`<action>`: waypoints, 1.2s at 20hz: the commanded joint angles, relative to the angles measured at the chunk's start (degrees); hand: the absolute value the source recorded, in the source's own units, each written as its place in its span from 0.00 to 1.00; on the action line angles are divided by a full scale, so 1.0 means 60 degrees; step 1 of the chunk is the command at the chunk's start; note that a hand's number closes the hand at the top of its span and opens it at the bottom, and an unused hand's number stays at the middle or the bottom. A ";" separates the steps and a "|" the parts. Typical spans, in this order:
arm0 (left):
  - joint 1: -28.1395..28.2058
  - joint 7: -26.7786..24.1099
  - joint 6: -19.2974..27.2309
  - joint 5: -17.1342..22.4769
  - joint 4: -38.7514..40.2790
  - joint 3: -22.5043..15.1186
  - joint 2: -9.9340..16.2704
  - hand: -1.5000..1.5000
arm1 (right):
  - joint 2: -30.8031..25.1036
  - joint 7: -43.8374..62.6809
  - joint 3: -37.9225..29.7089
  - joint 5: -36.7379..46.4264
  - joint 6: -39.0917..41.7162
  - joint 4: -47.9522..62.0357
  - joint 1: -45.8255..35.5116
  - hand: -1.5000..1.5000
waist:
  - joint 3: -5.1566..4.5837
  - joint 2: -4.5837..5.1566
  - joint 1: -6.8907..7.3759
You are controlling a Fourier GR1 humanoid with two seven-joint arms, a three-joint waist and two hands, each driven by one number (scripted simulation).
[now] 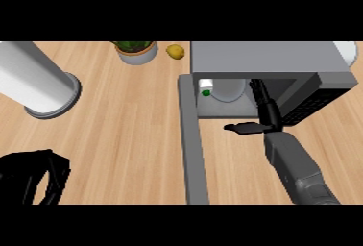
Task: Pick up the milk, place it into the microwave and close the microwave
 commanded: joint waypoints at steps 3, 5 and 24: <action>0.0042 0.0345 0.0080 -0.0283 -0.0128 -0.0889 -0.0075 1.00 | 0.0373 0.0101 0.0655 0.0085 0.0295 -0.1645 0.1736 0.00 | -0.0016 -0.0076 -0.0170; 0.0287 -0.0603 -0.0646 -0.1131 0.0177 -0.0995 -0.0174 1.00 | 0.0500 -0.0036 0.0701 -0.0010 0.0345 -0.2067 0.2454 0.00 | -0.0023 -0.0087 -0.0216; -0.2442 -0.3706 0.3095 -0.5991 0.5276 -0.6429 -0.0287 1.00 | -0.0732 0.1527 0.1440 -0.0891 0.2062 -0.9608 0.8243 0.00 | -0.0024 -0.0002 -0.0301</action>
